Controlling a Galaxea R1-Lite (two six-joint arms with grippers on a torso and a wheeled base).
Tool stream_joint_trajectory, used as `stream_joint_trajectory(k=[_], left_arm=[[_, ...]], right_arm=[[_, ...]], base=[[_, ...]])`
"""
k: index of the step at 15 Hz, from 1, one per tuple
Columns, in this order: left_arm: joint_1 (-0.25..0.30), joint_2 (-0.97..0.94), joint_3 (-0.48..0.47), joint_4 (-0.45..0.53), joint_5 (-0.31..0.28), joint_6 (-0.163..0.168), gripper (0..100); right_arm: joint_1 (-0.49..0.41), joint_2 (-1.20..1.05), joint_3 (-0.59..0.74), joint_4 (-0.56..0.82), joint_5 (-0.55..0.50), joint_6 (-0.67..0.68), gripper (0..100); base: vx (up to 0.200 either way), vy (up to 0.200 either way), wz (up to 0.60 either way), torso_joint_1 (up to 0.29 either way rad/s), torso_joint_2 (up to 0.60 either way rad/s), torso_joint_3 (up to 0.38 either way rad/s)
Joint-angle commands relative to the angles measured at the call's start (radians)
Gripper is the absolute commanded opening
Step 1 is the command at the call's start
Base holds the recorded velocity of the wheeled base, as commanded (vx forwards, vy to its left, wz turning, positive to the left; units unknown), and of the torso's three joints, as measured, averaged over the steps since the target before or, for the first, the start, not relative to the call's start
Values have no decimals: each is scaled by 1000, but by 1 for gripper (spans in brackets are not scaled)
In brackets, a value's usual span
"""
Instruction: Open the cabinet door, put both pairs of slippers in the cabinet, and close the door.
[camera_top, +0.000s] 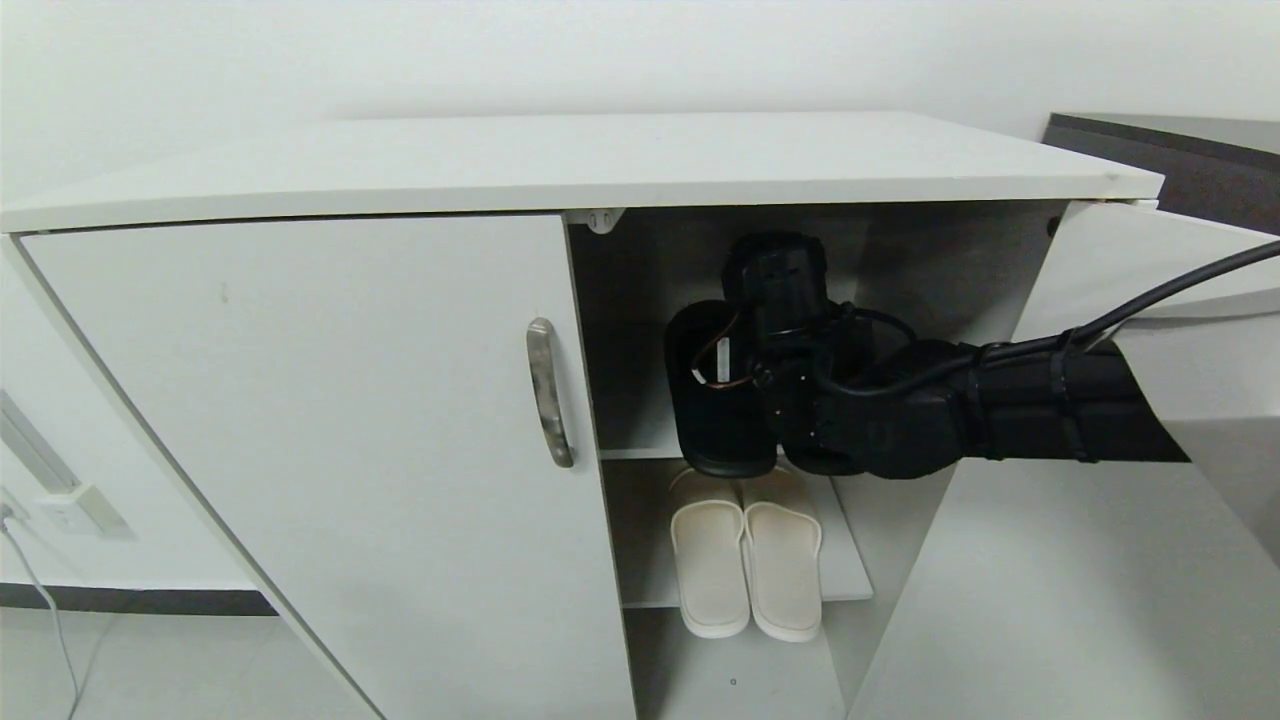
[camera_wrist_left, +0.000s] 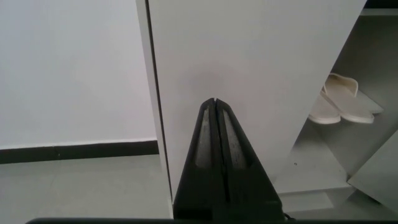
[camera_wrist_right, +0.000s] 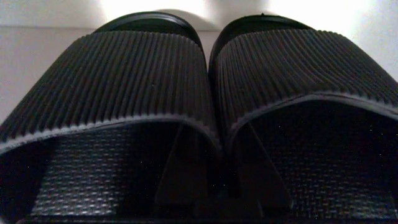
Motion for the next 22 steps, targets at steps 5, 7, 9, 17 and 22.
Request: stream_joint_trajectory(k=[5, 7, 9, 17, 22], left_arm=[[0, 1, 0, 0, 0, 0, 0], [0, 1, 0, 0, 0, 0, 0], [0, 1, 0, 0, 0, 0, 0], [0, 1, 0, 0, 1, -2, 0], [0, 1, 0, 0, 0, -2, 0]], right_arm=[[-15, 20, -8, -3, 11, 2, 0], [-14, 22, -9, -3, 11, 2, 0], [-12, 28, -12, -2, 11, 2, 100], [26, -70, 120, -9, 3, 11, 100], [91, -227, 353, -114, 0, 13, 100]], base=[[0, 0, 0, 0, 0, 0], [0, 0, 0, 0, 0, 0], [0, 0, 0, 0, 0, 0], [0, 0, 0, 0, 0, 0], [0, 0, 0, 0, 0, 0]])
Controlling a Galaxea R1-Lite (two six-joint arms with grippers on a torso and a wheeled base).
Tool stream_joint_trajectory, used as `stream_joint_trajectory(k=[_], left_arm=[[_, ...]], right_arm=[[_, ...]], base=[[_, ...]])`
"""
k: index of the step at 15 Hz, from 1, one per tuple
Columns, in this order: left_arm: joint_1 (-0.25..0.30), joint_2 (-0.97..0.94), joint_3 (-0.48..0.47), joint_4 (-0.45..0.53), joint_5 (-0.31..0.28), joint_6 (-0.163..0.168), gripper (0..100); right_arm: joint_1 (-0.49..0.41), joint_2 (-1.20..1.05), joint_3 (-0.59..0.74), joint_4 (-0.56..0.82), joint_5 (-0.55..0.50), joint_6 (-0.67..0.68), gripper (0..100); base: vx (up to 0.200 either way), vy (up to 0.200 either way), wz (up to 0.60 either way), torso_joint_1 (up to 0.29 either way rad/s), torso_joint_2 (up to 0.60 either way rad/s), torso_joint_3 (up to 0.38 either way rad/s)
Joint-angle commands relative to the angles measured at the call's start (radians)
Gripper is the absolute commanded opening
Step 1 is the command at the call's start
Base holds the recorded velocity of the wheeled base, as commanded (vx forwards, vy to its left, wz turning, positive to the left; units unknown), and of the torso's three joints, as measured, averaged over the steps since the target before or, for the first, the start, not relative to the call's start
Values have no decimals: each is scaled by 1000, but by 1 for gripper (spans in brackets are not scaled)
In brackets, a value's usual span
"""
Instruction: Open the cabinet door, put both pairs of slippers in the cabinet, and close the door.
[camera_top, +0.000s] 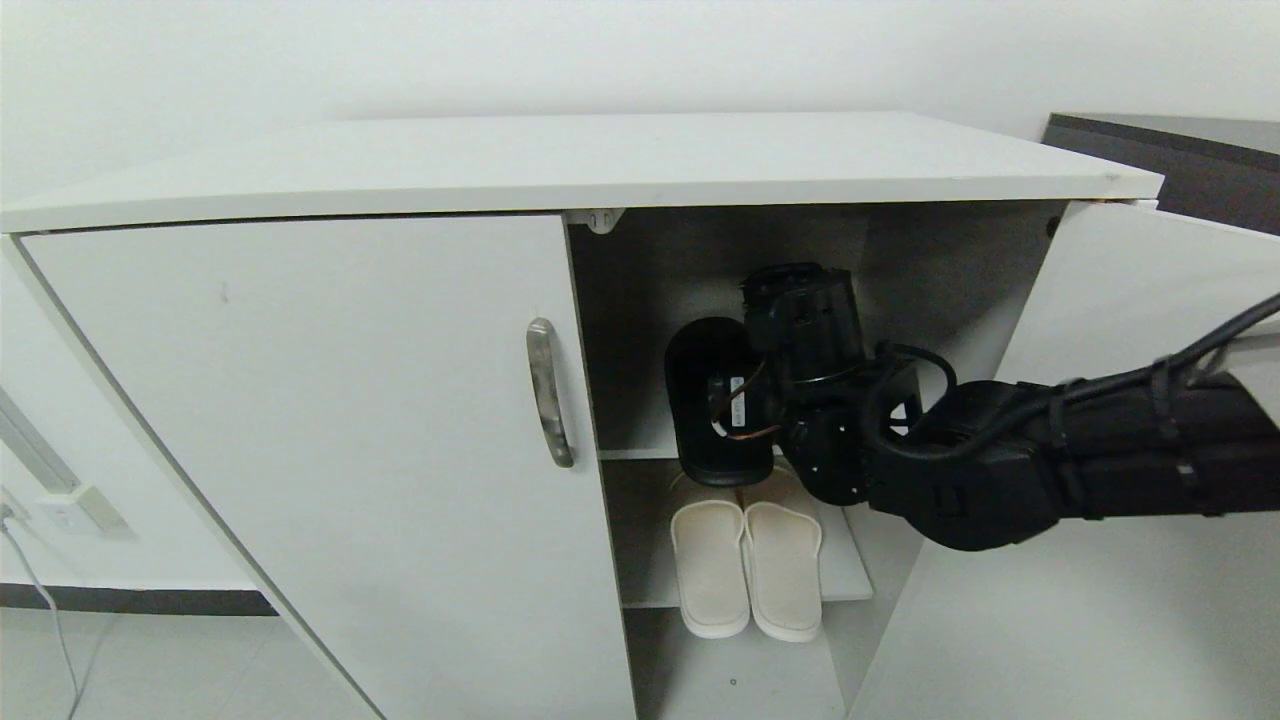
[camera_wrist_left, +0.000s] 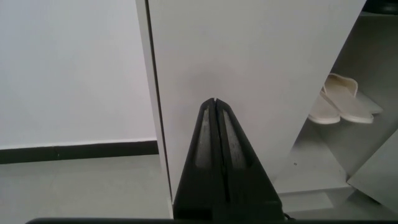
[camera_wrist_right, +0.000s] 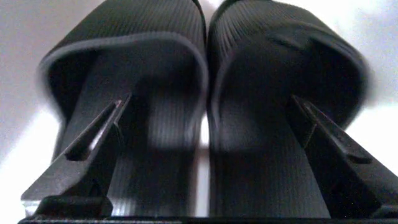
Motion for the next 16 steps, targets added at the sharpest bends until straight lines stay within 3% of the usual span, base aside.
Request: stream_joint_trajectory(k=[1, 7, 12, 13, 16], left_arm=[[1, 1, 0, 0, 0, 1, 0], [1, 1, 0, 0, 0, 2, 0], [1, 1, 0, 0, 0, 4, 0], [1, 1, 0, 0, 0, 4, 0], [1, 1, 0, 0, 0, 4, 0]], right_arm=[[47, -126, 133, -67, -1, 1, 100], [131, -316, 481, -287, 59, -5, 100], [136, -290, 512, -307, 94, -7, 100], [140, -288, 510, -307, 94, -7, 0], [143, -276, 513, -307, 94, -7, 0]], base=[[0, 0, 0, 0, 0, 0], [0, 0, 0, 0, 0, 0], [0, 0, 0, 0, 0, 0], [0, 0, 0, 0, 0, 0], [0, 0, 0, 0, 0, 0]])
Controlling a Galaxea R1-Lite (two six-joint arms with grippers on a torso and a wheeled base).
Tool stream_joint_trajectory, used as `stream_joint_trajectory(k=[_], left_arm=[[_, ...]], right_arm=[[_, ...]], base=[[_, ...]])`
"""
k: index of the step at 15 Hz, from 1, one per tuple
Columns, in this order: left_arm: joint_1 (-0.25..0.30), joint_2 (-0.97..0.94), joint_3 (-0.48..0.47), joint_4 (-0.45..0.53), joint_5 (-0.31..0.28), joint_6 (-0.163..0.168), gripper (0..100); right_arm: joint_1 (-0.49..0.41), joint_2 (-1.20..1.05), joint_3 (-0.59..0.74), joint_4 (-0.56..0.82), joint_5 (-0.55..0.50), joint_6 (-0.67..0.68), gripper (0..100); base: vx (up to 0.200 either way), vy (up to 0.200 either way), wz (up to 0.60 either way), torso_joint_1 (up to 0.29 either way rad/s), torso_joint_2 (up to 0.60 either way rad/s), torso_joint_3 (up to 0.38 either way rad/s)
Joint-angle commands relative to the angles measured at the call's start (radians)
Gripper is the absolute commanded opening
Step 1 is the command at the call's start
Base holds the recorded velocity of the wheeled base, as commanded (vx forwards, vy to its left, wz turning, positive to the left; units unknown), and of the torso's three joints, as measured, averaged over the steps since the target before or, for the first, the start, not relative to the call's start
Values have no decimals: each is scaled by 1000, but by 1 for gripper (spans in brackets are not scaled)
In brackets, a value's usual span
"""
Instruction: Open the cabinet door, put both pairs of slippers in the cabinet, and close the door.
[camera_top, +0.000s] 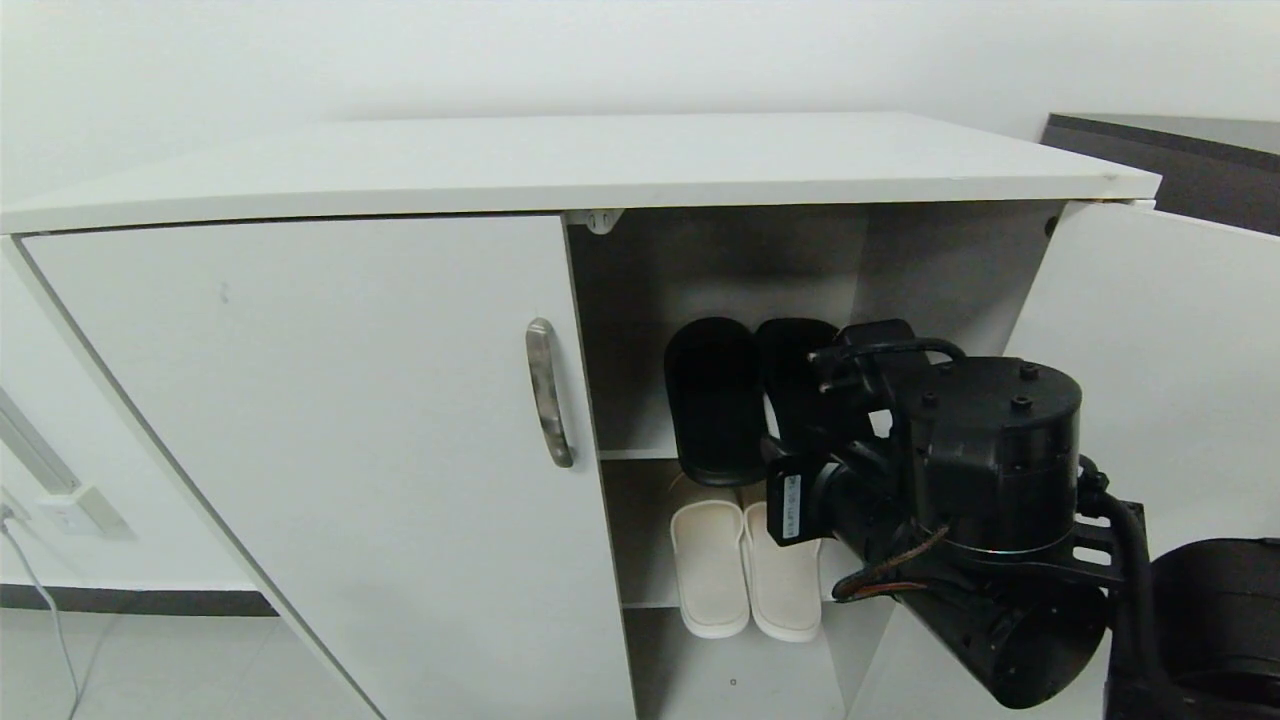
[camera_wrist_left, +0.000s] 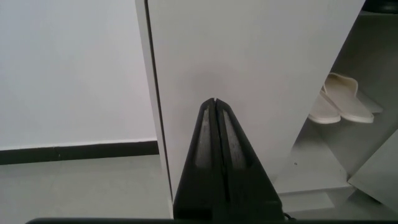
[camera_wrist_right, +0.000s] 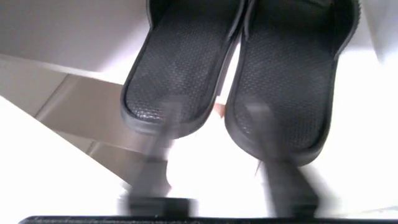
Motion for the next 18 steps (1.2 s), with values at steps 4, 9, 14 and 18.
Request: stream_joint_trajectory(k=[4, 9, 14, 18], left_arm=[[0, 1, 0, 0, 0, 0, 0], [0, 1, 0, 0, 0, 0, 0], [0, 1, 0, 0, -1, 0, 0], [0, 1, 0, 0, 0, -2, 0]], right_arm=[[3, 16, 6, -2, 0, 3, 0], [8, 16, 11, -2, 5, 4, 0], [8, 11, 15, -2, 5, 3, 0], [9, 12, 66, -21, 35, -8, 0]], base=[[0, 0, 0, 0, 0, 0], [-40, 0, 0, 0, 0, 0], [-200, 0, 0, 3, 2, 6], [-200, 0, 0, 1, 5, 2]])
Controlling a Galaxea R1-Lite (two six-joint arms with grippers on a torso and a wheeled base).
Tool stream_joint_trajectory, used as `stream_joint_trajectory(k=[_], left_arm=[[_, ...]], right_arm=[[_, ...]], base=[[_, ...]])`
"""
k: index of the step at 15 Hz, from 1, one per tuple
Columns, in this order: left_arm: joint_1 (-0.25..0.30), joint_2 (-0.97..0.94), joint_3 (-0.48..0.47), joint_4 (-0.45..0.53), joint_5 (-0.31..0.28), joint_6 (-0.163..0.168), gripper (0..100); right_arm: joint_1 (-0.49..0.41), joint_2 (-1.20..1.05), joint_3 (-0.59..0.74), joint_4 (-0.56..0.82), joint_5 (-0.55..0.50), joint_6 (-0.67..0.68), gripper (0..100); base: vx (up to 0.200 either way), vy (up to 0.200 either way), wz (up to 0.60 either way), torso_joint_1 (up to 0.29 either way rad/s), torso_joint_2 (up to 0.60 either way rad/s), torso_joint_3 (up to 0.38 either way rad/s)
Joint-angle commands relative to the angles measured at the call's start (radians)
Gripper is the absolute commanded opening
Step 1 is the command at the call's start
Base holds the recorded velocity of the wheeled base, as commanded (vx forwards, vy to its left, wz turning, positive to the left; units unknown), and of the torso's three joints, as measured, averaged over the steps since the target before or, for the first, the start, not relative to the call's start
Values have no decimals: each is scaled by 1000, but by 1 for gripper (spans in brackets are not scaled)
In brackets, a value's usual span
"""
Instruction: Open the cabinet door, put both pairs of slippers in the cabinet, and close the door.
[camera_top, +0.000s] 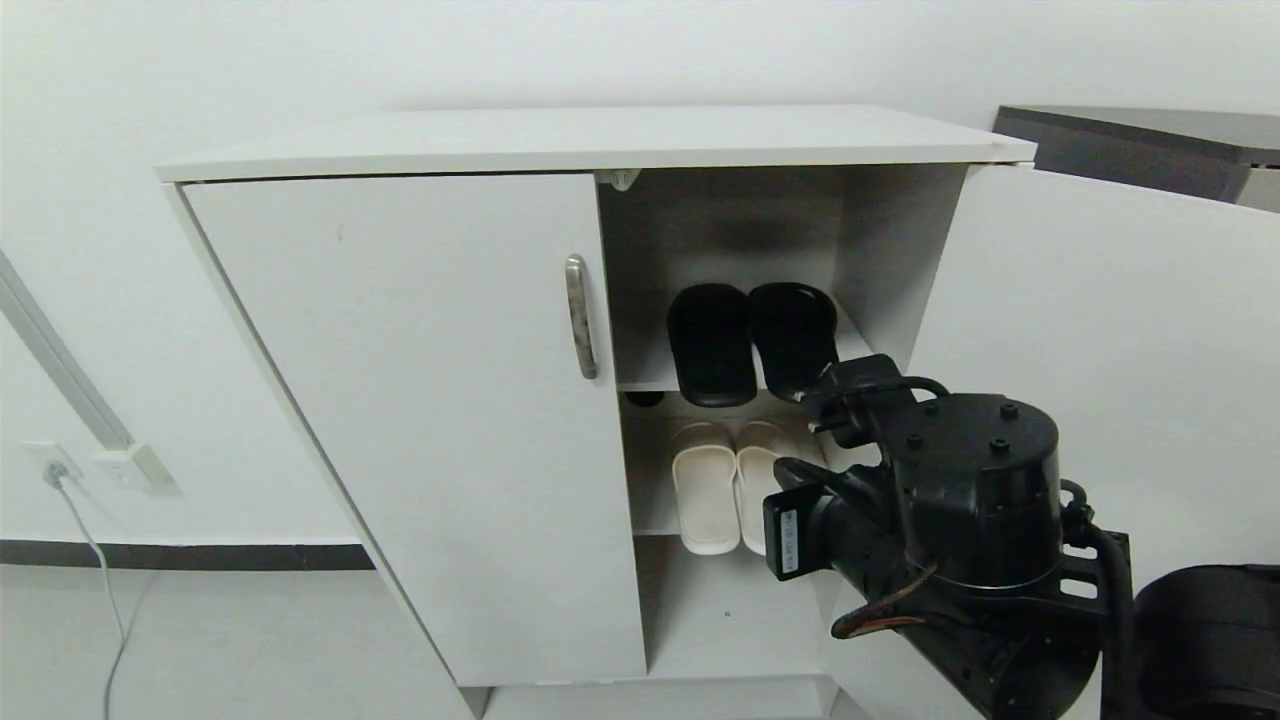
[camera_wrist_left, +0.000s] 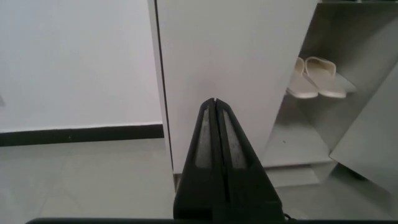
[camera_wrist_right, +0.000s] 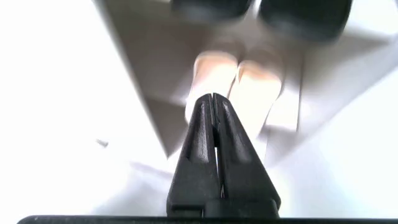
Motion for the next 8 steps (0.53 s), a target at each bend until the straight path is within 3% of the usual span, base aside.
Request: stream_joint_trajectory(k=[1, 8], left_arm=[[0, 1, 0, 0, 0, -1, 0], [0, 1, 0, 0, 0, -1, 0]], right_arm=[[-2, 3, 24, -3, 12, -3, 0], [-22, 5, 51, -4, 19, -12, 0]], base=[[-200, 0, 0, -2, 7, 7], [-200, 0, 0, 2, 2, 2]])
